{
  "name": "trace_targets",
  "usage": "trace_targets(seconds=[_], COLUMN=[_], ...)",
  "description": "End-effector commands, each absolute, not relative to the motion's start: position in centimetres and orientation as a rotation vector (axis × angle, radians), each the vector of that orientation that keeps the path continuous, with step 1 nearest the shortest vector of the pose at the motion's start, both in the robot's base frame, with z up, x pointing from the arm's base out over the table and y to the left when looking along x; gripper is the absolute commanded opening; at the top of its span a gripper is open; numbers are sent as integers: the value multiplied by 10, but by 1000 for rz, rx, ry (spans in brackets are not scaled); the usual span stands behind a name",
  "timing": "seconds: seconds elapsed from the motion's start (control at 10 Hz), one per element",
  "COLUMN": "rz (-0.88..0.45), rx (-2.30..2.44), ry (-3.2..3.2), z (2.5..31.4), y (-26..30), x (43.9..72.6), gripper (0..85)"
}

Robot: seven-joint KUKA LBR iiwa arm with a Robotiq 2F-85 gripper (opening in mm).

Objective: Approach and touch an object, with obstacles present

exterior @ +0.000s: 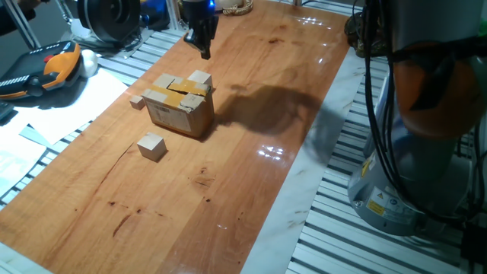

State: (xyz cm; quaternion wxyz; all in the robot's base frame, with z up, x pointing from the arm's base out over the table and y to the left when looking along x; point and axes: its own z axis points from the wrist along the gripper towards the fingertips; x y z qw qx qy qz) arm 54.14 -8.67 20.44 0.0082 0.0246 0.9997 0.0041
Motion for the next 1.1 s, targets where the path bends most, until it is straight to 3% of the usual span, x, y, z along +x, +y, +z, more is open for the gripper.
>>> trace_targets(seconds=[0.0,1.0], rz=[15,-69], rx=[90,178], ry=[3126,3088], z=[203,182], y=[-90,-107], x=[541,542], gripper=[0,0])
